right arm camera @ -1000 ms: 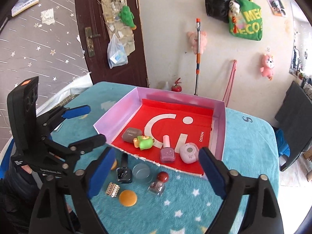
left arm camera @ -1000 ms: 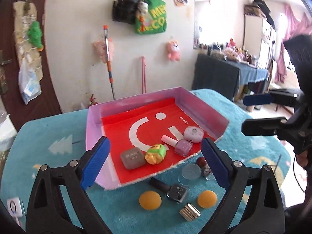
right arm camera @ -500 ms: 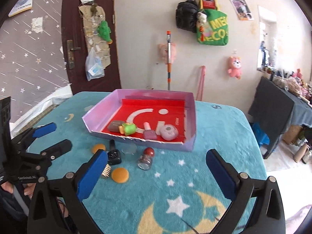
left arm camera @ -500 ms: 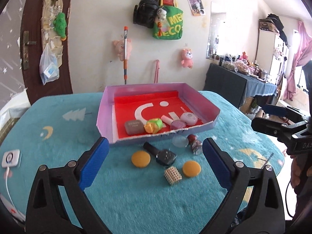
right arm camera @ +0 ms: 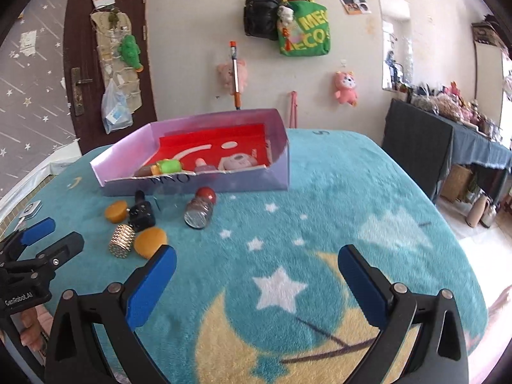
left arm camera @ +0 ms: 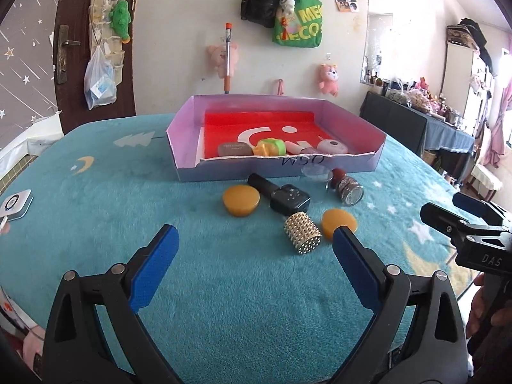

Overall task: Organize rigid objects
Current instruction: 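Move both open tools back toward the objects on the blanket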

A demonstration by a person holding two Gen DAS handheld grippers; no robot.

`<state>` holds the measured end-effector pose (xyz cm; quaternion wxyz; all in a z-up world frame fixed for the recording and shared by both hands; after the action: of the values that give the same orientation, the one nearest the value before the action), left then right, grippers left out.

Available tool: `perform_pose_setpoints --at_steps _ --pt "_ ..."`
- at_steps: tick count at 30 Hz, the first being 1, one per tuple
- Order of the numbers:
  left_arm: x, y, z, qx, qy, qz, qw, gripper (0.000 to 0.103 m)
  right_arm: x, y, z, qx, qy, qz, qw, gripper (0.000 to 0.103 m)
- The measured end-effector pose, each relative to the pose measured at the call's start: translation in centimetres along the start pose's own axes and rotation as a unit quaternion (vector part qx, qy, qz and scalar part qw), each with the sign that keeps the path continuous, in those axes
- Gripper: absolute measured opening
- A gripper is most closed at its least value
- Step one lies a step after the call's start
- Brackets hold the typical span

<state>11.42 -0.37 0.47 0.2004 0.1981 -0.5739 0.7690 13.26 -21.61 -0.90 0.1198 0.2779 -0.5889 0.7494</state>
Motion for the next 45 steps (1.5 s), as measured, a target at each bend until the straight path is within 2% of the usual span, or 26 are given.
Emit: perform_pose_setpoints --at_steps 5,10,32,45 --pt "-0.8 1.4 -0.5 0.003 -0.007 0.0 1.0 0.098 -0.5 1.6 0.4 -0.011 0.016 0.003 1.0 0.103" --pt "-1.7 2.5 -1.1 0.007 -0.019 -0.006 0.9998 0.098 -0.4 1.8 0.8 -0.01 0.032 0.015 0.999 0.103" --pt "-2.0 2.8 -1.3 0.01 -0.018 -0.004 0.9998 0.098 -1.1 2.4 1.0 -0.018 0.027 0.006 0.999 0.103" --pt "-2.1 2.5 -0.6 0.011 -0.013 -0.01 0.9998 0.098 -1.0 1.5 0.8 -0.019 0.022 0.01 1.0 0.103"
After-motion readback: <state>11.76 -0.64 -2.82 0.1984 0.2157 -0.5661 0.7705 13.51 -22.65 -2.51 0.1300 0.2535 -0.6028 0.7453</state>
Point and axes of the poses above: each gripper's, at about its wrist camera, not at the fingertips, and x roughly against the way its jaws point, z to its right, y to its underside, the point moved 10 cm from there along -x, roughly the way its jaws point, and after that the axes turned 14 degrees about x, right-handed, at the moved point
